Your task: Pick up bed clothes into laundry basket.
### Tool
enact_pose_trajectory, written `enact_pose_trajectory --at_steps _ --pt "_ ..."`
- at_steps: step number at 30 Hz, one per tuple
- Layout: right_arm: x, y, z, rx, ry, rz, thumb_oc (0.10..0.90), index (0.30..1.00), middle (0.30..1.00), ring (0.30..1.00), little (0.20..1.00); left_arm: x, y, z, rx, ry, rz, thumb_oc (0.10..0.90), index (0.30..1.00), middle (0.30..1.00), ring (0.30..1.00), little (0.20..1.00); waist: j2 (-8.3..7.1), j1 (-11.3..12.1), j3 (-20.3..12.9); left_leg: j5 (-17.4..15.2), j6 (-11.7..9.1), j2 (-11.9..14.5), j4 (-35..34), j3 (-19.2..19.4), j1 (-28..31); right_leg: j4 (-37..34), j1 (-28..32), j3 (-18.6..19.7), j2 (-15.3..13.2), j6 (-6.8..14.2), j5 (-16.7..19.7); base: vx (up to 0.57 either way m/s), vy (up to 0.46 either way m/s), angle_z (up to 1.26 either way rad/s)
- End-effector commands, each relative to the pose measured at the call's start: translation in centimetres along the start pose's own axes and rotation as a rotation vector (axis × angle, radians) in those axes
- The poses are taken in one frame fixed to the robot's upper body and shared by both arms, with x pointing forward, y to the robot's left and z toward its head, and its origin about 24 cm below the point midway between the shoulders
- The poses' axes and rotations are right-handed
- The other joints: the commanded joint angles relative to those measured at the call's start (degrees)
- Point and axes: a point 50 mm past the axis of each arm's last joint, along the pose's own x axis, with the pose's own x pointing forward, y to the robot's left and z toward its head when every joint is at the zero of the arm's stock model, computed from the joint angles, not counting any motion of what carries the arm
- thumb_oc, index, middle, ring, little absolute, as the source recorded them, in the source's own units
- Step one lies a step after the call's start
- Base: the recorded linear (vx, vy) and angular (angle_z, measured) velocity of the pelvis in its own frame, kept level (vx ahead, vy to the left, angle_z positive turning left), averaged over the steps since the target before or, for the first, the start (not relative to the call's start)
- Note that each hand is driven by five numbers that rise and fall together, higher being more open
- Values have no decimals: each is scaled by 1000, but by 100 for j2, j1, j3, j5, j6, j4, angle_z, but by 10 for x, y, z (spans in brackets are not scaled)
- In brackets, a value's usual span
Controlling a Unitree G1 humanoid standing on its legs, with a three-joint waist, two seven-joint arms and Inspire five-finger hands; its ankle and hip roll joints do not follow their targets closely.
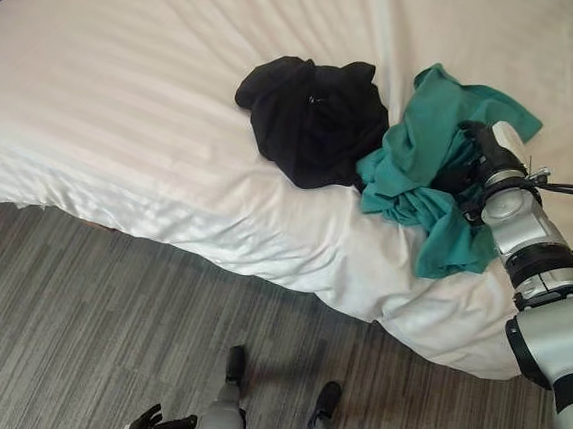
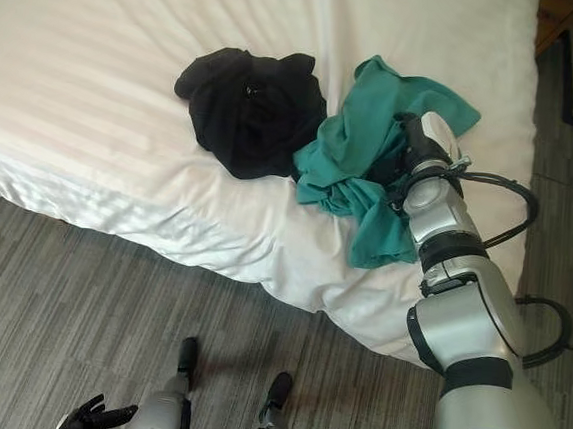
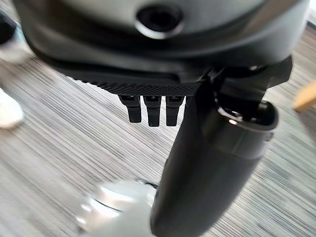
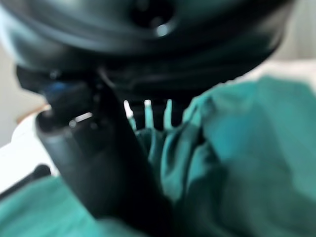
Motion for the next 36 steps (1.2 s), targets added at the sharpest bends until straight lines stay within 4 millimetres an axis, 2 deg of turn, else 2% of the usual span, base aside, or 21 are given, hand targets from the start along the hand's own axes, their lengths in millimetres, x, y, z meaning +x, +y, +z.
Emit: enact_pose_trajectory --at_steps 1,5,6,7,8,12,15,16,18,19,20,23,27,28,31,32,34,35,36 --pt "6 -61 66 -8 -172 -176 800 900 900 900 900 5 8 27 34 -96 11 800 900 900 900 900 -306 164 117 -28 -353 -4 -22 -170 -33 22 -25 -82 -427 659 260 -31 -13 8" --pt "7 -51 53 32 -123 -147 800 900 900 900 900 4 1 26 62 -94 -18 800 900 900 900 900 -185 277 165 22 -378 -55 -22 -268 -176 22 -99 -171 -449 666 267 -25 4 16" --pt "7 -50 49 37 -109 -140 626 639 639 639 639 4 0 26 67 -96 -24 800 900 900 900 900 -168 294 163 31 -386 -55 -22 -279 -199 22 -106 -191 -458 667 267 -19 3 16" --pt "7 -46 45 36 -94 -125 433 349 349 349 349 4 -3 27 74 -102 -34 800 900 900 900 900 -150 320 169 40 -392 -60 -22 -289 -224 22 -111 -219 -463 670 265 -10 1 15" --pt "8 -44 42 33 -83 -116 400 300 300 300 300 4 -4 27 79 -102 -37 800 900 900 900 900 -140 331 168 47 -394 -69 -22 -301 -239 22 -113 -233 -465 670 263 -13 11 10" --pt "7 -46 42 27 -84 -120 400 300 300 300 300 5 -5 28 85 -102 -37 800 900 900 900 900 -137 326 152 47 -400 -70 -22 -295 -215 22 -82 -264 -481 676 256 1 19 3" --pt "6 -63 55 24 -144 -178 400 300 300 300 300 5 -1 26 89 -88 -17 800 900 900 900 900 -220 248 103 -44 -385 -62 -22 -248 -5 22 113 -242 -491 678 212 28 38 -1" --pt "6 -64 55 24 -144 -179 400 300 300 300 300 5 -2 27 89 -89 -18 800 900 900 900 900 -222 244 99 -19 -379 -68 -22 -252 -29 22 92 -244 -496 677 231 33 29 1" --pt "0 -94 70 31 -235 -268 400 300 300 300 300 5 5 25 77 -81 7 800 900 900 900 900 -356 123 26 -107 -347 -67 -22 -199 175 22 249 -215 -518 690 223 37 29 2" --pt "0 -94 70 31 -235 -268 400 300 300 300 300 5 5 25 77 -82 7 800 900 900 900 900 -357 123 23 -106 -347 -68 -22 -199 170 22 245 -215 -518 690 224 45 43 0" --pt "-9 -120 79 56 -311 -347 400 300 300 300 300 5 11 25 65 -78 29 800 900 900 900 900 -455 21 -43 -161 -331 -71 -22 -168 290 22 343 -202 -533 702 218 55 32 -2" --pt "-28 -155 85 114 -423 -462 400 300 300 300 300 5 18 23 44 -67 57 800 900 900 900 900 -577 -157 -151 -244 -299 -77 -22 -112 460 22 463 -170 -544 720 214 44 52 0" --pt "-54 -196 61 200 -473 -604 400 300 300 300 300 4 32 16 45 -39 103 800 900 900 900 900 -721 -355 -300 -385 -235 -104 -22 -5 723 22 633 -90 -559 753 185 51 53 -2" --pt "-68 -215 50 177 -478 -676 400 300 300 300 300 3 38 13 38 -24 127 800 900 900 900 900 -747 -477 -377 -444 -219 -113 -22 35 827 22 704 -70 -567 768 173 47 48 -8" --pt "-76 -221 39 162 -468 -711 400 300 300 300 300 3 42 12 45 -22 137 800 900 900 900 900 -792 -492 -391 -471 -215 -119 -22 54 878 22 739 -58 -574 782 171 18 35 -14" --pt "-92 -234 23 146 -463 -793 400 300 300 300 300 2 47 8 10 -7 165 800 900 900 900 900 -789 -626 -450 -531 -200 -116 -22 126 971 22 775 -41 -595 813 183 28 51 -17" --pt "-106 -240 -1 169 -428 -865 400 300 300 300 300 0 52 2 -60 14 204 800 900 900 900 900 -736 -791 -519 -587 -170 -135 -22 200 1065 22 794 17 -609 840 203 51 61 -12" --pt "-111 -237 -15 181 -406 -882 400 300 300 300 300 0 56 1 -80 15 222 800 900 900 900 900 -726 -839 -540 -615 -153 -150 -22 212 1096 22 807 39 -616 845 210 63 53 -18" --pt "-117 -229 -38 190 -356 -886 400 300 300 300 300 -1 62 0 -92 11 244 800 900 900 900 900 -701 -919 -576 -646 -135 -159 -22 222 1129 22 828 42 -631 862 204 39 32 -29"
